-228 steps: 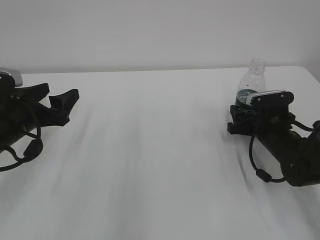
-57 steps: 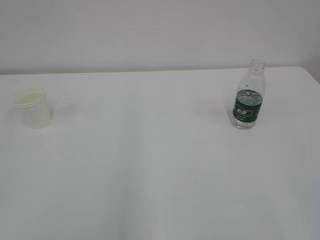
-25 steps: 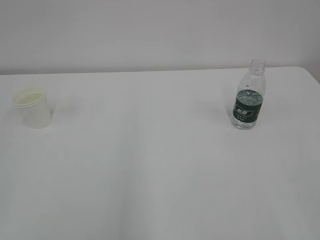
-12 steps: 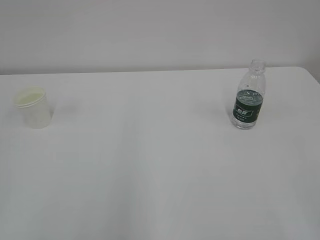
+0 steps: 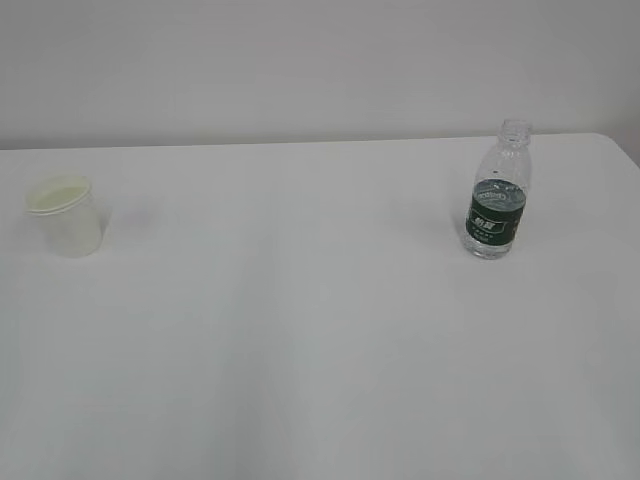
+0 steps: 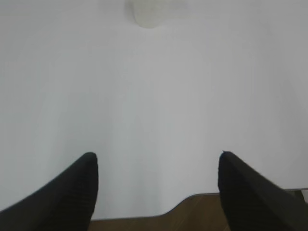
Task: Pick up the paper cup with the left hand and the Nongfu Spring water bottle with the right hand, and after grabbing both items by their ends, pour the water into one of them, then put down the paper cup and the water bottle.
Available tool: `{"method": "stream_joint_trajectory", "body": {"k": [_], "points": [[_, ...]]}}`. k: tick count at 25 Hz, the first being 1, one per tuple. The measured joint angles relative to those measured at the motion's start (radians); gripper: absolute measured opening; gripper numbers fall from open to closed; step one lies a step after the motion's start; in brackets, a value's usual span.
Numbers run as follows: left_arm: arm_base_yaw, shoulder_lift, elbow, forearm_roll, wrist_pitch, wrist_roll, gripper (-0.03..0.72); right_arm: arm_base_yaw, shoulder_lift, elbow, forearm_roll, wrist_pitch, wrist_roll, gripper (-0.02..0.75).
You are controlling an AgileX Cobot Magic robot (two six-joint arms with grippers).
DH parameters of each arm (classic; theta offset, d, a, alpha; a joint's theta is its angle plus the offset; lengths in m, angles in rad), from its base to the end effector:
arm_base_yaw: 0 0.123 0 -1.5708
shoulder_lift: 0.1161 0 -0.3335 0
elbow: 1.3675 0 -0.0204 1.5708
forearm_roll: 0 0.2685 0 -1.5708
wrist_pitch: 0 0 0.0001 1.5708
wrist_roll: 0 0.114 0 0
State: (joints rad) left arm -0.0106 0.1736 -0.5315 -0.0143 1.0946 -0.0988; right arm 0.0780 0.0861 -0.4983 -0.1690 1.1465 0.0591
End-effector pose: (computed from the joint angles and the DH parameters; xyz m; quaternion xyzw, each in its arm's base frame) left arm 0.0047 -0.0015 0.2833 -0.0396 0.8949 -0.0314 0.4435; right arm -0.0092 -0.0183 0.2690 -0.0053 0.8920 -0.0537 0.4487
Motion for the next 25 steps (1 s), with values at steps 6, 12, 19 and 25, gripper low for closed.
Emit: {"method": "stream_joint_trajectory", "body": {"k": [6,12,19,25], "points": [[0.000,0.000,0.000,0.000,0.000,0.000,0.537,0.000,0.000,0.000,0.000,0.000,0.000,0.539],[0.000,0.000,0.000,0.000,0.000,0.000,0.536,0.000,0.000,0.000,0.000,0.000,0.000,0.539],[0.000,0.000,0.000,0.000,0.000,0.000,0.534,0.000,0.000,0.000,0.000,0.000,0.000,0.538],[0.004,0.000,0.000,0.000,0.000,0.000,0.522,0.000,-0.041,0.000,0.000,0.000,0.000,0.538]]}}
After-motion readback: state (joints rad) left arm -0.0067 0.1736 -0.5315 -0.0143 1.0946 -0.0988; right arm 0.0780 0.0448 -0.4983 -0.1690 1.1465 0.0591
